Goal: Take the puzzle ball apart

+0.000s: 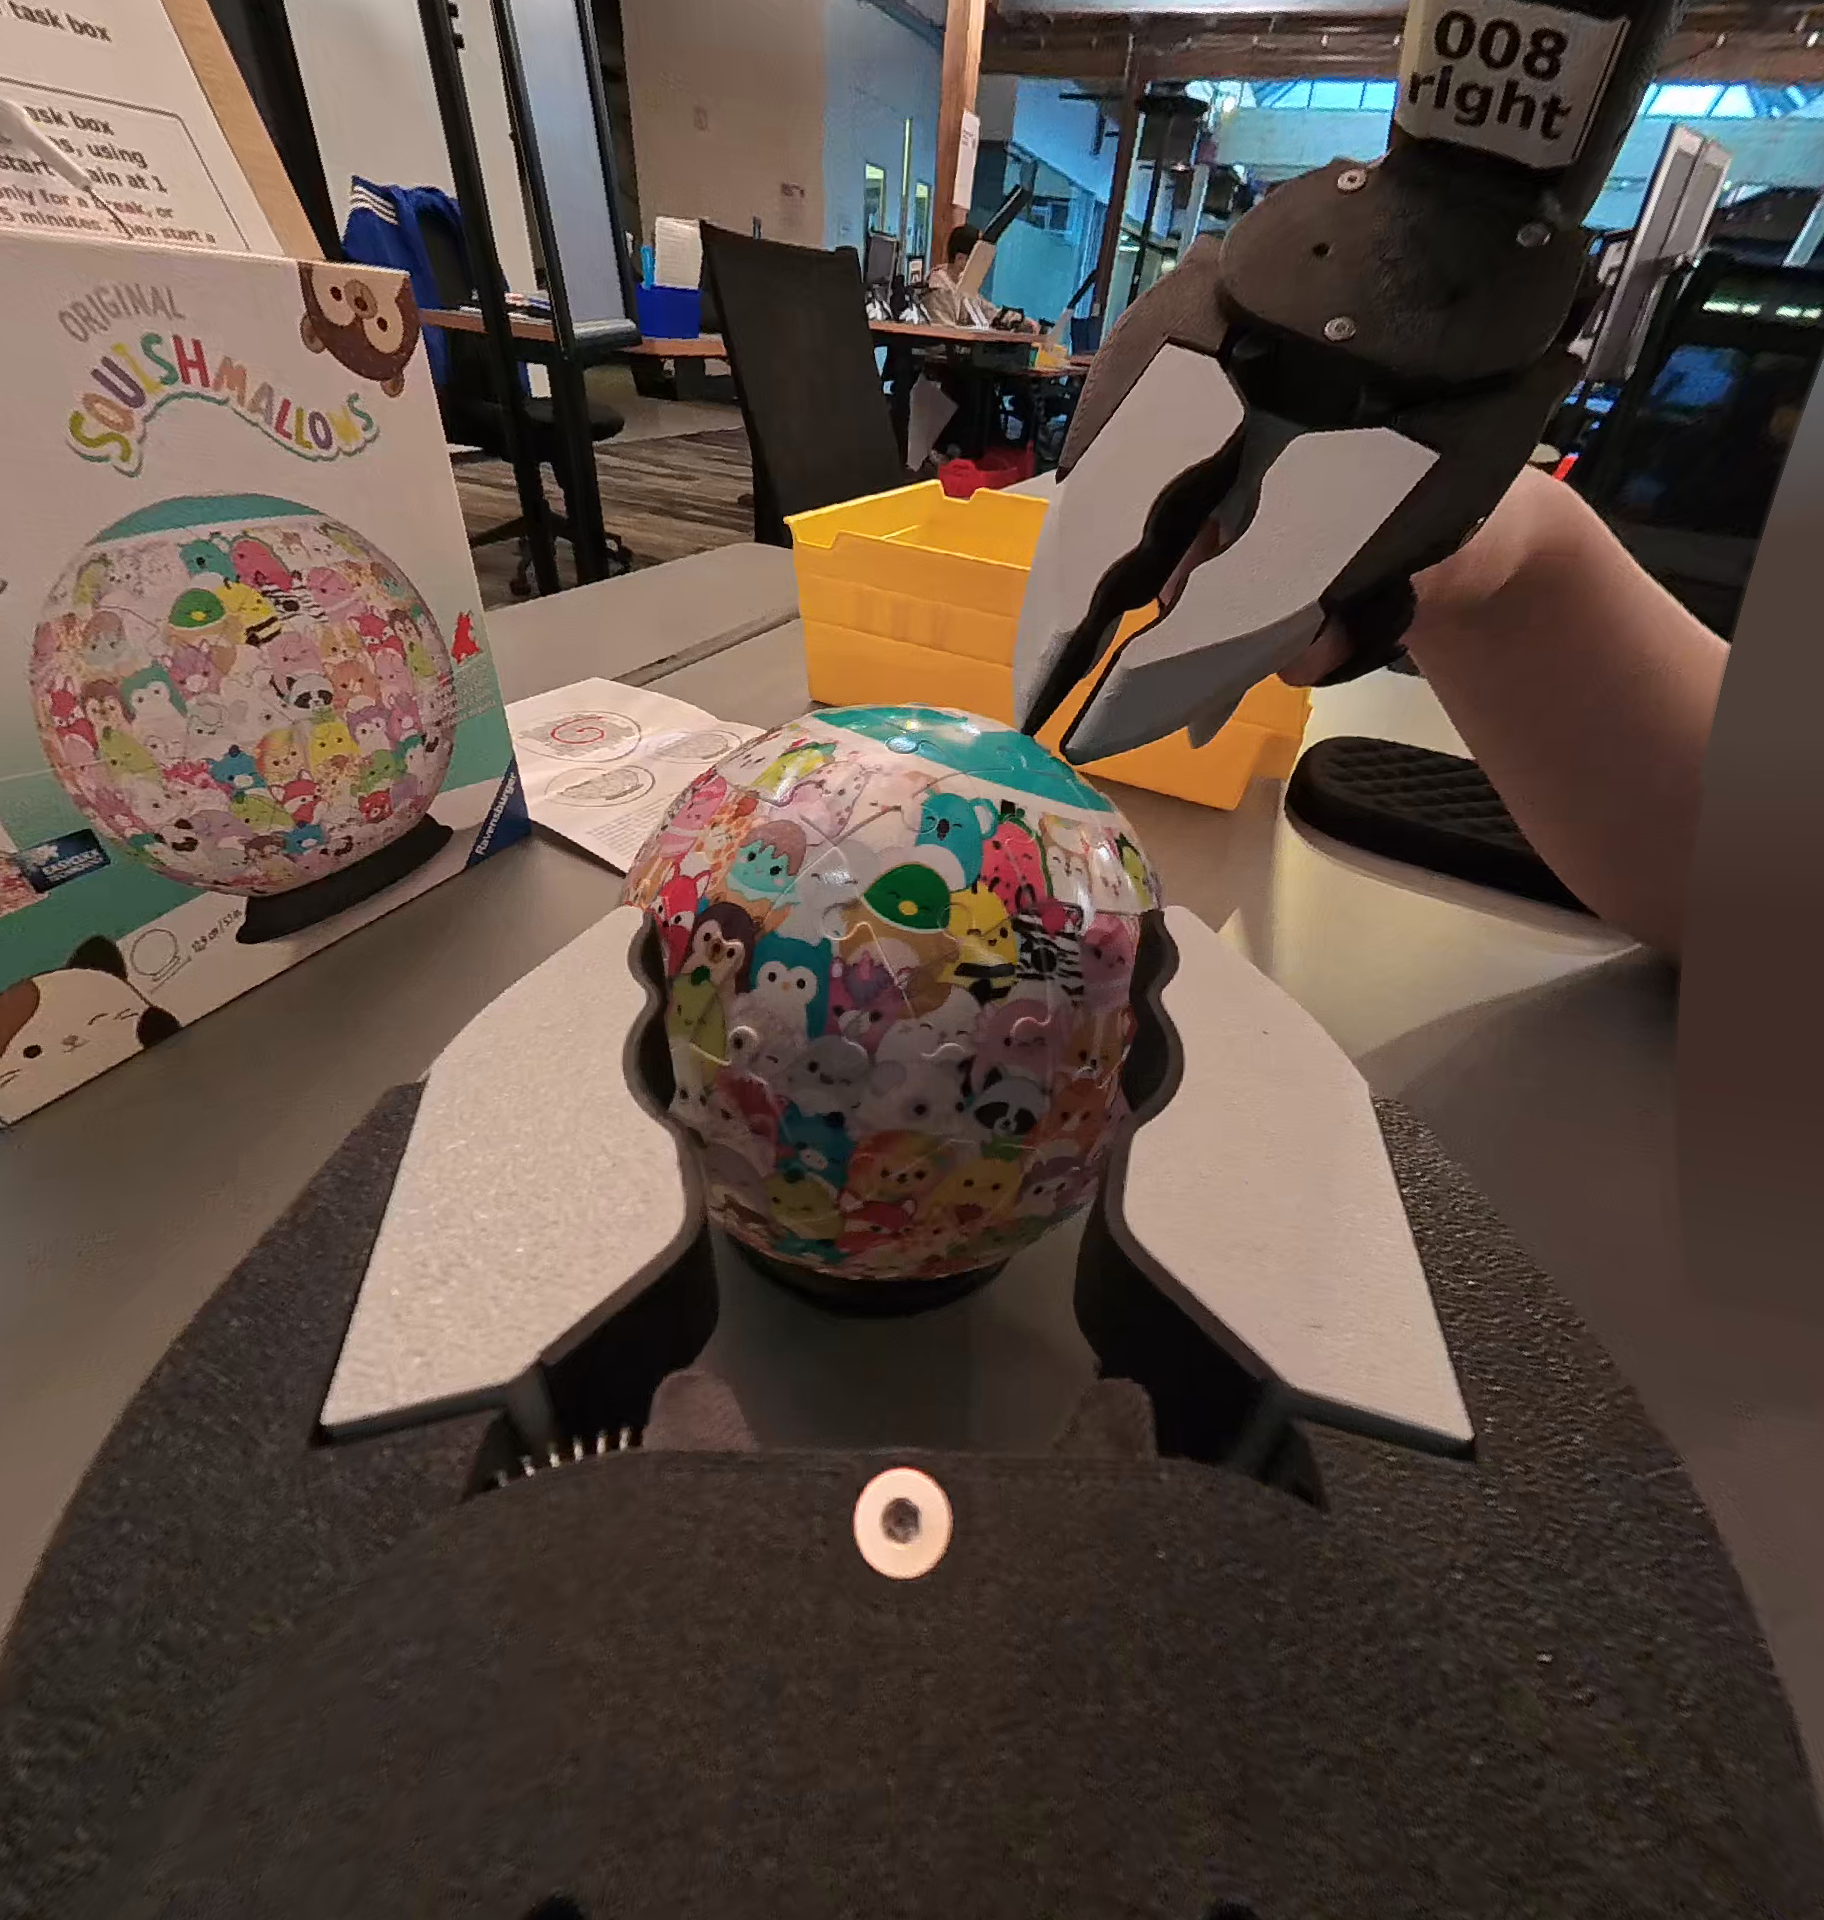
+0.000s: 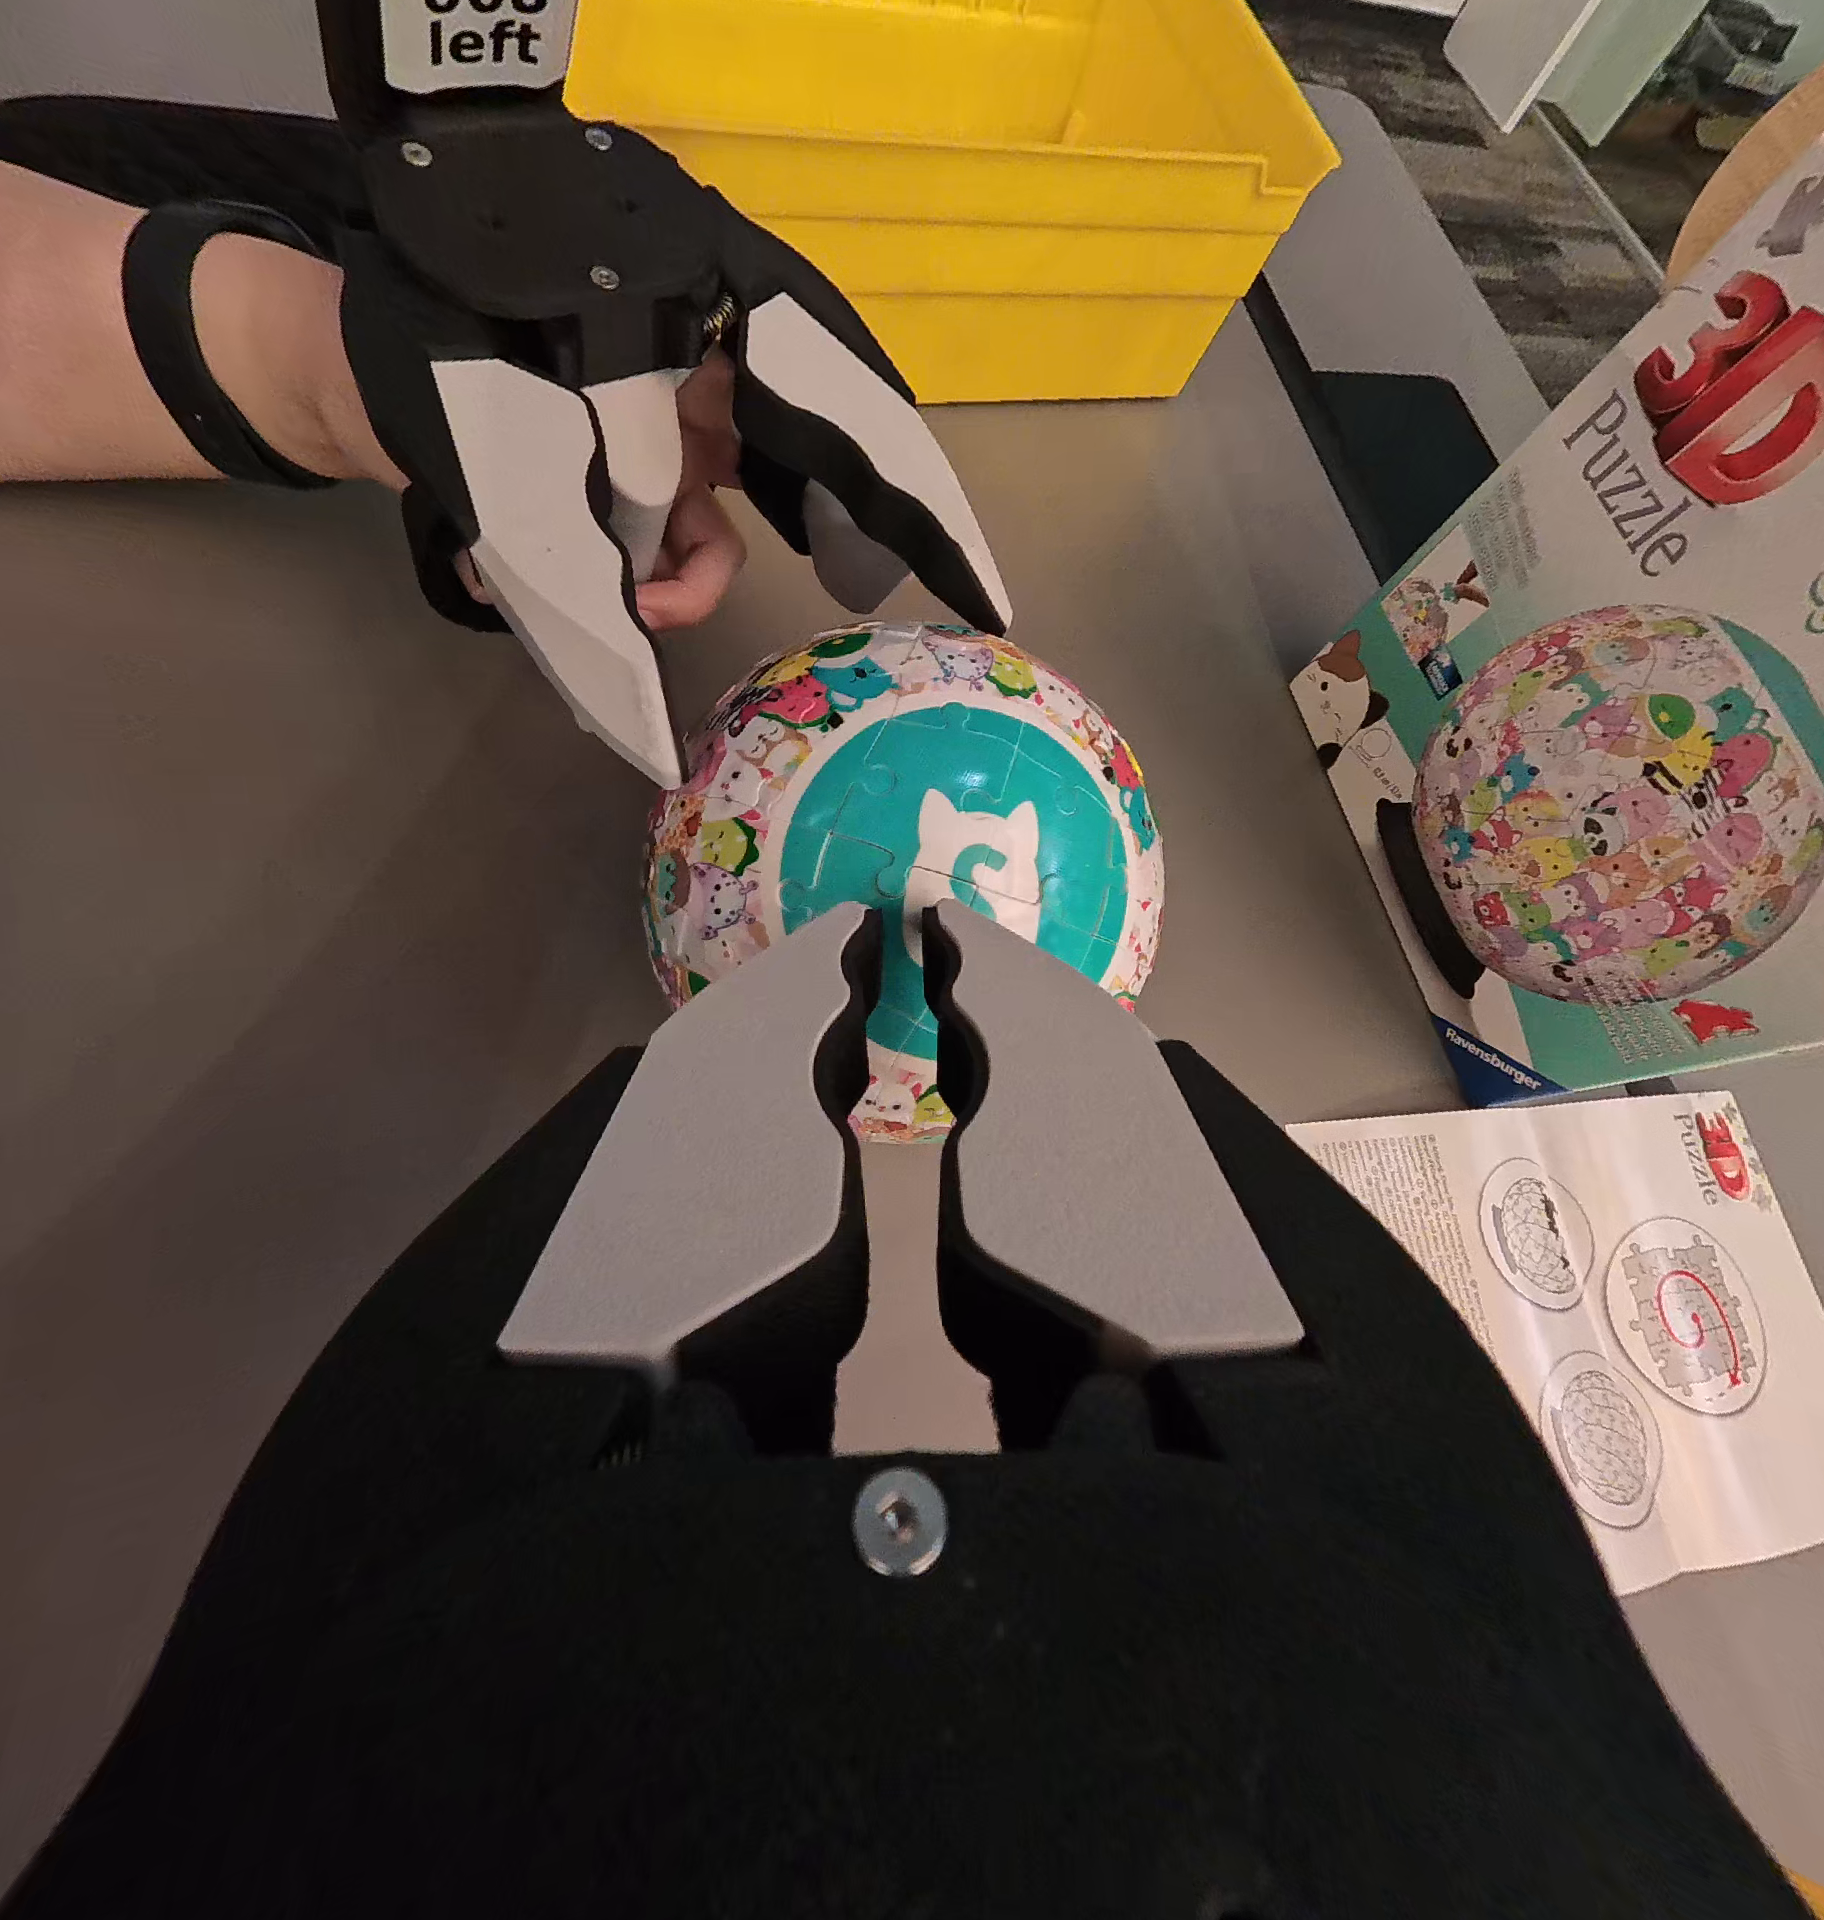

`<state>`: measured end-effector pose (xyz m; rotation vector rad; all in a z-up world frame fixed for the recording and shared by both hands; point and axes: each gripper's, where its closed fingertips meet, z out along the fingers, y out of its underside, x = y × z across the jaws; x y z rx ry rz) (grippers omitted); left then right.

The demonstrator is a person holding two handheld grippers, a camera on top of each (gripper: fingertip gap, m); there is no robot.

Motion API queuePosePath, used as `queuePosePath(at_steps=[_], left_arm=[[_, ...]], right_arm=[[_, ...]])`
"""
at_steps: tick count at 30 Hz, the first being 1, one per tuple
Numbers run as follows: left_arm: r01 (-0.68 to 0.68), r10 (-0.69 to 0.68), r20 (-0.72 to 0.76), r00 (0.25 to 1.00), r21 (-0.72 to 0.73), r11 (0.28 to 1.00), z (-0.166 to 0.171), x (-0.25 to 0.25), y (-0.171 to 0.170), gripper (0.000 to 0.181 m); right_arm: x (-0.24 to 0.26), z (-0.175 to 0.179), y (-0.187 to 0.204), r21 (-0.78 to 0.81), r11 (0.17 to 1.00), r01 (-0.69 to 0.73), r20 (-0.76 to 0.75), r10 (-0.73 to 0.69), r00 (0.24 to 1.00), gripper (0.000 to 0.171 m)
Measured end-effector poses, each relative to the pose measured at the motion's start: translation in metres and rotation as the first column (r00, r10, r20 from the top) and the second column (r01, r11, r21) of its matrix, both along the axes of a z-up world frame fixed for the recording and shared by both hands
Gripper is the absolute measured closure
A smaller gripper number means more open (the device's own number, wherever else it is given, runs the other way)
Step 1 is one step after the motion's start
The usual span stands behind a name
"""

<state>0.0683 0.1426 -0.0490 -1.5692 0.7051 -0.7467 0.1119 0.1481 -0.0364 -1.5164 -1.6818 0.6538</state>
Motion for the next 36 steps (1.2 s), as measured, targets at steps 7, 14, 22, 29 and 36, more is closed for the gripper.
queuePosePath(at_steps=[7,14,22,29,36], left_arm=[[-0.009,0.009,0.013,1.0,0.036,0.999,0.003,0.0,0.0,0.099],[-0.03,0.033,-0.026,0.999,0.085,0.996,0.004,0.0,0.002,0.102],[0.047,-0.033,-0.089,0.996,0.16,0.986,0.025,0.005,0.008,0.089],[0.12,-0.109,-0.143,0.984,0.07,0.99,0.008,0.012,0.008,0.095],[0.105,-0.091,-0.147,0.985,0.092,0.99,0.008,0.012,0.01,0.097]], right_arm=[[-0.003,0.0,-0.001,0.053,0.999,-0.007,0.023,0.006,1.0,0.163],[-0.003,-0.001,-0.002,0.093,0.996,-0.009,0.062,0.003,0.998,0.164],[-0.004,0.0,0.003,0.058,0.998,0.004,0.034,-0.006,0.999,0.158],[-0.006,0.001,0.003,0.041,0.999,0.008,0.019,-0.009,1.0,0.158],[-0.006,0.0,0.003,0.03,0.999,0.017,0.018,-0.017,1.0,0.158]])
